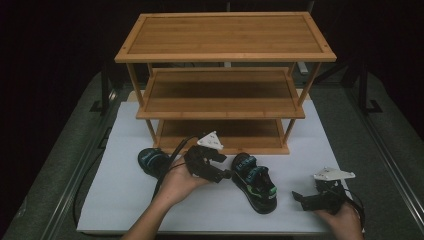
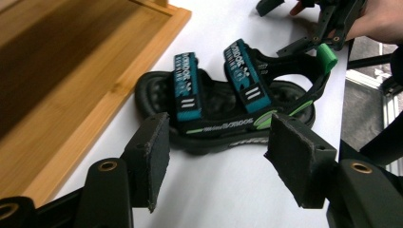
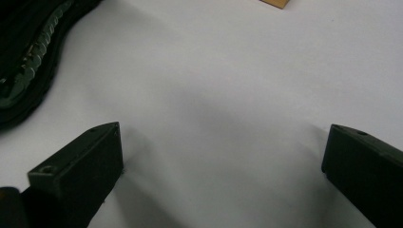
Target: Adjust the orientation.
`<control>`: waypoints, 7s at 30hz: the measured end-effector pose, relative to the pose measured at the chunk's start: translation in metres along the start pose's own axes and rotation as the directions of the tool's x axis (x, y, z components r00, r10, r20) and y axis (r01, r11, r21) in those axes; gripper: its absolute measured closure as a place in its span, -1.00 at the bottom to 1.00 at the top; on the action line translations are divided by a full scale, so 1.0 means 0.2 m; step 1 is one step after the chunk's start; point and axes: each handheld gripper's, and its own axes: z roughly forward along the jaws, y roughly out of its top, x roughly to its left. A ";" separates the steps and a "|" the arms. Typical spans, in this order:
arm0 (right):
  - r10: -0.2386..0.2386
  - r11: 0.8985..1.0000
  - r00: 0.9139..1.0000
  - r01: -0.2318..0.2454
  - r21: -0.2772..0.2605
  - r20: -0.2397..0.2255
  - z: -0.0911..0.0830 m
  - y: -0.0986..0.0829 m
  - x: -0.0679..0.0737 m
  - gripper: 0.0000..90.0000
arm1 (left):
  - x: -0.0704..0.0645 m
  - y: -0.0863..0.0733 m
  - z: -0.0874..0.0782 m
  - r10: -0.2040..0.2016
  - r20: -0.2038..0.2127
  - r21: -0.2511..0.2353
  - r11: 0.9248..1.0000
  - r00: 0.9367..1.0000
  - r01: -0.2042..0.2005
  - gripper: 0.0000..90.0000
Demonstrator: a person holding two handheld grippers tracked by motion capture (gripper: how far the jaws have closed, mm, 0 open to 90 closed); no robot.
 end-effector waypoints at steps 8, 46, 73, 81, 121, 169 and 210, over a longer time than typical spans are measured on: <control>-0.001 1.000 1.000 0.001 0.000 0.000 0.00 0.00 0.00 -1.00 | -0.03 0.06 0.16 -0.003 0.045 0.008 1.000 0.999 0.002 -0.10; -0.003 1.000 1.000 0.003 -0.001 -0.001 0.00 0.00 0.00 -1.00 | -0.06 0.12 0.29 0.059 0.032 0.051 0.997 0.998 -0.061 0.54; -0.001 1.000 1.000 0.001 -0.002 0.001 0.00 0.00 0.00 -1.00 | 0.15 -0.11 -0.05 0.032 0.020 0.091 0.995 0.999 -0.033 0.54; -0.002 1.000 1.000 0.002 -0.002 0.001 0.00 0.00 0.00 -1.00 | 0.21 -0.16 -0.06 0.004 0.026 0.127 0.992 1.000 -0.007 0.54; -0.003 1.000 1.000 0.003 -0.002 0.001 0.00 0.00 0.00 -1.00 | 0.22 -0.18 -0.09 0.067 0.013 0.147 0.987 0.998 -0.068 0.41; -0.001 1.000 1.000 0.001 0.000 -0.001 0.00 0.00 0.00 -1.00 | 0.27 -0.50 -0.69 -0.100 -0.178 -0.006 0.995 0.979 0.101 -0.17; 0.001 1.000 1.000 -0.001 0.001 -0.001 0.00 0.00 0.00 -1.00 | 0.45 -0.61 -0.62 -0.183 -0.235 0.041 0.979 0.954 0.198 0.54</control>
